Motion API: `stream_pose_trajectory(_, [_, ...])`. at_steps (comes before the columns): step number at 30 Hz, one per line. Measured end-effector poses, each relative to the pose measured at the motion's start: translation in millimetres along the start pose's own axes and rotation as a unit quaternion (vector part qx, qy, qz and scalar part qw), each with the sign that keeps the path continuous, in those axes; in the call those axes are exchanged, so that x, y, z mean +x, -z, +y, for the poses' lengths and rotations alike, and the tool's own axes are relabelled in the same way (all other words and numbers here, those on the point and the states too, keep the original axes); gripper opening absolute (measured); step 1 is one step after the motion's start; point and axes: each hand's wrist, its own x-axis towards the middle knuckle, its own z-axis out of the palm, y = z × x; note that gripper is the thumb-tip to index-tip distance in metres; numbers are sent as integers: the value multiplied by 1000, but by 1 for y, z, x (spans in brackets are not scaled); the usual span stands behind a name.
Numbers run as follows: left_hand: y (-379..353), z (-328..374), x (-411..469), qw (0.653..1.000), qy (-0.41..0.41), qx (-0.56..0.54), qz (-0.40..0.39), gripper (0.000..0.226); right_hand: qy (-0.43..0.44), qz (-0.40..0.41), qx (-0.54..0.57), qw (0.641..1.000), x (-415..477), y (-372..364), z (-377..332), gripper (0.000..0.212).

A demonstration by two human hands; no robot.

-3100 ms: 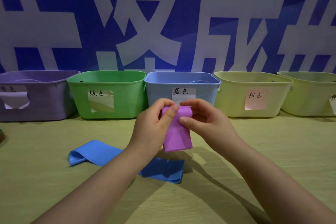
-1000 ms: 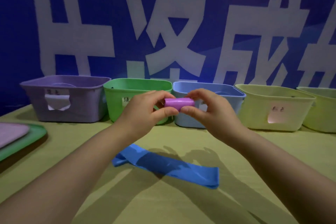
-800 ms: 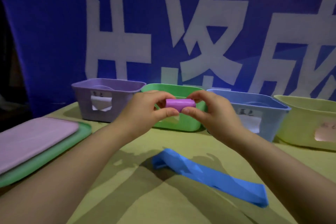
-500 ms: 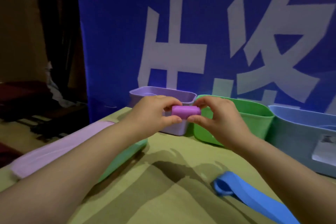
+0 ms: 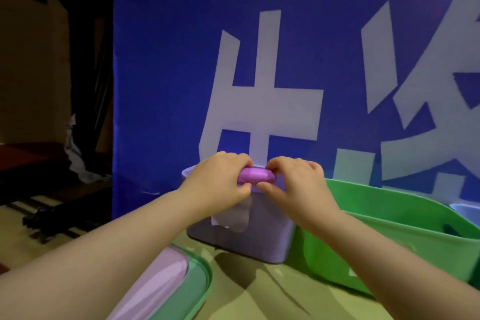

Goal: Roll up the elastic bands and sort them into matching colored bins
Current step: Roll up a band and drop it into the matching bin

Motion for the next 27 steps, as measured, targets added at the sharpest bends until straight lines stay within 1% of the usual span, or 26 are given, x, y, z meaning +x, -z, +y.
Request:
stream_pose_trajectory(3, [-18,-6,15,1000,9,-10,-6,18,-22,-3,21,1000,10,-13,13,31])
stream_pose_trajectory(5, [-30,-9,19,1000,12,-23,-17,21,-36,-14,39,998,11,-19,19,37])
stream_pose_trajectory(7, [-38,-10,20,999,12,-28,-17,27,-45,-31,39,998,12,-22,23,40])
stream_pose_trajectory(9, [-44,-11,19,999,17,-41,1,38,-47,-34,28,998,11,-21,24,37])
stream_pose_trajectory(11, [-46,-12,14,999,-3,-37,30,46,-45,-30,32,998,8,-16,22,33])
stream_pose_trajectory(14, [-44,-5,8,996,-54,-18,73,45,-35,-25,33,999,0,-1,19,26])
stream_pose_trajectory(17, [-33,14,5,992,-80,-28,90,45,-33,-18,40,998,-11,25,17,22])
stream_pose_trajectory(21, [-19,49,-4,982,-128,-25,140,33,-32,-10,72,997,-33,67,12,17])
stream_pose_trajectory(24, [-10,83,-19,976,-140,-45,158,30,-38,-17,90,995,-63,98,9,15])
stream_pose_trajectory(27, [-5,120,-39,976,-138,-82,147,30,-48,-30,97,994,-97,120,9,15])
